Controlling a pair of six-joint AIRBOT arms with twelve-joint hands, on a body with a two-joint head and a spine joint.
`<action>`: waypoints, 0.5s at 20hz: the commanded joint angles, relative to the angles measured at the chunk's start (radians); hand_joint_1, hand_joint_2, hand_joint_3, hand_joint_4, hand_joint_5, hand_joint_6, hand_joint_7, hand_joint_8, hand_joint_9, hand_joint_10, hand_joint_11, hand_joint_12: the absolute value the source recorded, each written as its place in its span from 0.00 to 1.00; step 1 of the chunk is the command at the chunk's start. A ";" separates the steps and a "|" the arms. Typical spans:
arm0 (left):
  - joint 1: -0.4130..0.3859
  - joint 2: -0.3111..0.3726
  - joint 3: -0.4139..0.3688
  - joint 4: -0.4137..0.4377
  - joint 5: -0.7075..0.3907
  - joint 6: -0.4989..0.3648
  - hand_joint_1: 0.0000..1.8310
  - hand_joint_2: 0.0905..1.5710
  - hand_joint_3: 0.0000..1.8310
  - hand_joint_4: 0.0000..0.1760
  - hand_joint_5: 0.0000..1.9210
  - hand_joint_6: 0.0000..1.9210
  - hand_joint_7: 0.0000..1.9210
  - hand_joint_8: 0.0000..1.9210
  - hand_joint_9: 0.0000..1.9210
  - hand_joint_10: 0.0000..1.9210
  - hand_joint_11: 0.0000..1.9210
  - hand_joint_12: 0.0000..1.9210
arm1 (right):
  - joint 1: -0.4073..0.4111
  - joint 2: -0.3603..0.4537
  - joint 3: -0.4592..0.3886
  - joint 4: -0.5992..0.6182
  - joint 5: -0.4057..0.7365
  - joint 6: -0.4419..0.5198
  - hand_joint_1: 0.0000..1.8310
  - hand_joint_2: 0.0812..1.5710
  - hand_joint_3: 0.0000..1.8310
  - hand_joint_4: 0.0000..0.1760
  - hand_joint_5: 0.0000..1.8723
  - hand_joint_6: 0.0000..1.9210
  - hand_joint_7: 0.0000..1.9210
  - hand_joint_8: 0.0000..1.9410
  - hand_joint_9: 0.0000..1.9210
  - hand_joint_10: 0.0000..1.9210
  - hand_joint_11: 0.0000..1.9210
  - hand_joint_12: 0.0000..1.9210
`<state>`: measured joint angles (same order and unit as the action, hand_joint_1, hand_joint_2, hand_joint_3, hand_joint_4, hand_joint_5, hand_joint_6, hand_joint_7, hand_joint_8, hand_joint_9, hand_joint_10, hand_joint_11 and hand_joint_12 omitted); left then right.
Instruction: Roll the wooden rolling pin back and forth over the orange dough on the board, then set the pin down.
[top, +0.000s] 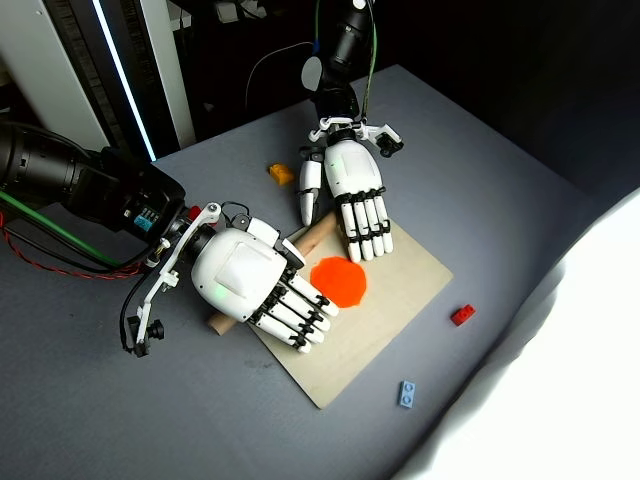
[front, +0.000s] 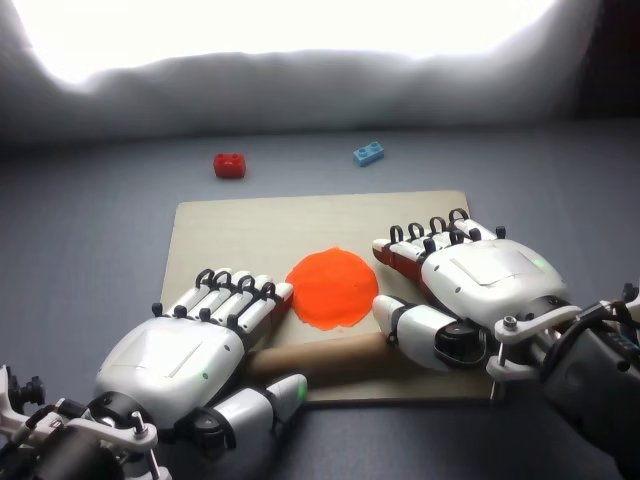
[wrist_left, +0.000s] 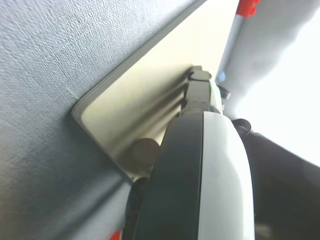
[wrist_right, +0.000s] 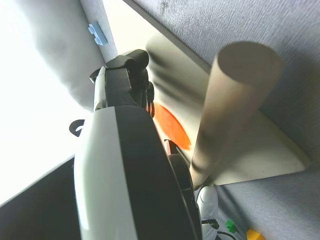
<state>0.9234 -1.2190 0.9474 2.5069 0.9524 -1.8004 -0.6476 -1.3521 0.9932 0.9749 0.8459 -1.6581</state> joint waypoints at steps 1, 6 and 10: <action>-0.002 -0.006 0.007 0.004 -0.006 -0.009 0.00 0.92 0.00 0.00 0.03 0.00 0.04 0.00 0.03 0.00 0.00 0.12 | 0.004 0.007 -0.003 -0.061 0.075 -0.002 0.00 1.00 0.06 0.00 0.14 0.00 0.14 0.00 0.12 0.00 0.00 0.36; 0.002 0.003 -0.002 0.009 -0.006 -0.013 0.00 0.92 0.00 0.00 0.04 0.00 0.04 0.00 0.03 0.00 0.00 0.11 | 0.005 0.009 -0.016 -0.073 0.081 -0.002 0.00 1.00 0.06 0.00 0.15 0.01 0.14 0.00 0.12 0.00 0.00 0.38; 0.010 0.018 -0.007 0.017 -0.007 -0.022 0.00 0.92 0.00 0.00 0.03 0.00 0.04 0.00 0.03 0.00 0.00 0.09 | 0.005 0.014 -0.040 -0.073 0.101 -0.002 0.00 1.00 0.06 0.00 0.13 0.00 0.13 0.00 0.11 0.00 0.00 0.35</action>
<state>0.9257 -1.2007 0.9398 2.5160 0.9386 -1.8122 -0.6472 -1.3434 0.9508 0.9665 0.8661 -1.6581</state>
